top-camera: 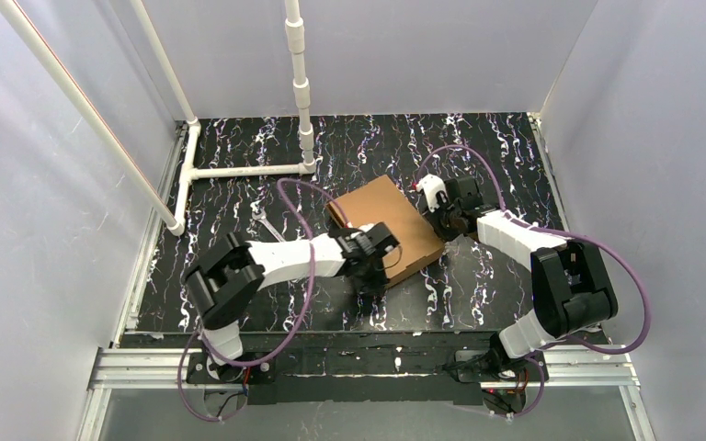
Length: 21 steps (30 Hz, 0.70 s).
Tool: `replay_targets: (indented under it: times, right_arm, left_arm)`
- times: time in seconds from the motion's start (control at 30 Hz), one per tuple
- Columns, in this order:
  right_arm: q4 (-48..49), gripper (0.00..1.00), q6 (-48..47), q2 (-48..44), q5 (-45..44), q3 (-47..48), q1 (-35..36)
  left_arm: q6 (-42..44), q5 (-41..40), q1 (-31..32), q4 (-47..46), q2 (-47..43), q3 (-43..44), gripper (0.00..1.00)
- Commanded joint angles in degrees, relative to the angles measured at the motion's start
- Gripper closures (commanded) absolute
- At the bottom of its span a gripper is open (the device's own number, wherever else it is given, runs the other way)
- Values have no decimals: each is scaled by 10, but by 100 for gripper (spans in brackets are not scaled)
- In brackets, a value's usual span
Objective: Fold the paper box
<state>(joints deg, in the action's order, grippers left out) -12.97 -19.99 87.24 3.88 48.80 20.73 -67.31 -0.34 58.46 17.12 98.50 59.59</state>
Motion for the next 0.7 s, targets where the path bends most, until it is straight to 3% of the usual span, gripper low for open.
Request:
replay_targets:
  times: [0.0, 0.07, 0.13, 0.43, 0.53, 0.67]
  right_arm:
    - [5, 70, 16, -6, 47, -17, 25]
    - [4, 70, 18, -4, 46, -16, 26]
    - [7, 70, 20, -4, 37, -15, 26]
    - [6, 63, 17, -26, 21, -4, -11]
    - [8, 59, 6, -37, 22, 2, -19]
    - [8, 57, -4, -27, 22, 23, -27]
  left_arm:
    - [0, -59, 3, 147, 82, 190, 100]
    - [7, -66, 3, 189, 119, 249, 100]
    - [6, -63, 3, 188, 118, 243, 100]
    - [62, -59, 1, 107, -47, 59, 100]
    - [91, -53, -13, 58, -128, -24, 88]
    - [138, 1, -81, -47, -212, -136, 77]
